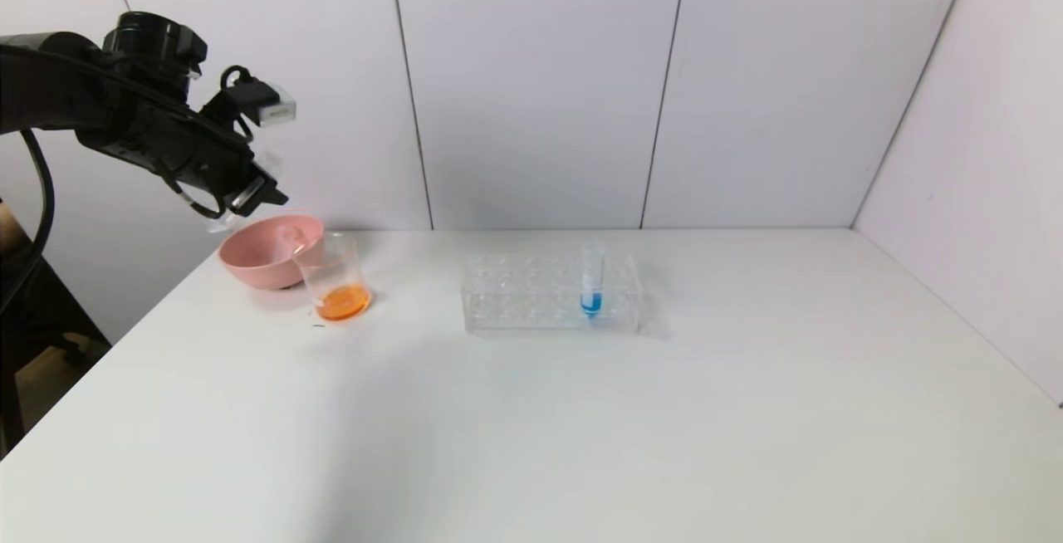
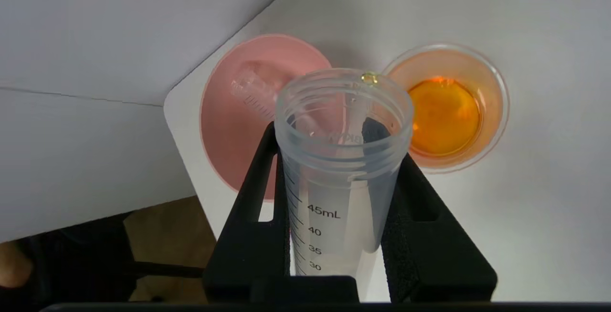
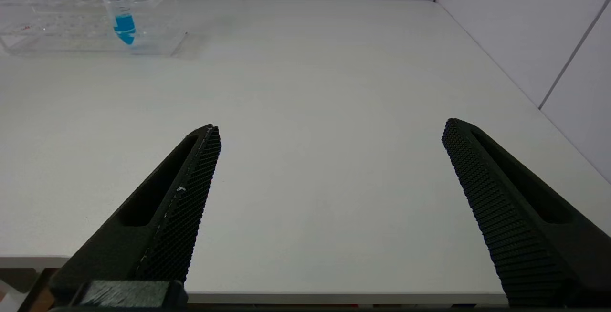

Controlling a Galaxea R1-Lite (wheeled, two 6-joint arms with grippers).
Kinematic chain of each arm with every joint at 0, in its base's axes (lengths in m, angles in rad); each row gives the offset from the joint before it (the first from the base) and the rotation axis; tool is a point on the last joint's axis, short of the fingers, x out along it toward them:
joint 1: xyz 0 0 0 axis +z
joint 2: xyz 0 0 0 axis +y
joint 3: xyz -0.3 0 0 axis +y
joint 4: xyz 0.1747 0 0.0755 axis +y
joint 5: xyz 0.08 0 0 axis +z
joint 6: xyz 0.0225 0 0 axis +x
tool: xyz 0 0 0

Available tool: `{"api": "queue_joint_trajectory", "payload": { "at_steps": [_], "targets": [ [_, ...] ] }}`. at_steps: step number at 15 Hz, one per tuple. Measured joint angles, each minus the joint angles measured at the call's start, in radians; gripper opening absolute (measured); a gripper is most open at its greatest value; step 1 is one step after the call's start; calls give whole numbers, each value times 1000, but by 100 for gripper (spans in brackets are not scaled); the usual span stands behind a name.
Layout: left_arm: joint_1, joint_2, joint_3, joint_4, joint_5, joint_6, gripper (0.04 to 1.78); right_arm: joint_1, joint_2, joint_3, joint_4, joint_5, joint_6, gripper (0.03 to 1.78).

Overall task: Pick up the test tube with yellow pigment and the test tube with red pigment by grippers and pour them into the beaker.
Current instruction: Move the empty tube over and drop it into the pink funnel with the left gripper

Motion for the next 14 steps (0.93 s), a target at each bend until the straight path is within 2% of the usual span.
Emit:
{"api": "queue_joint_trajectory", "payload": {
  "at_steps": [4,9,14],
  "targets": [
    [21,1,0,-150,4,-253,54,0,0,0,0,0,0,170],
    [31,24,41,-383,37,-478,54,0,0,0,0,0,0,170],
    [36,34,266,-653,70,-654,54,0,0,0,0,0,0,170]
  ]
}}
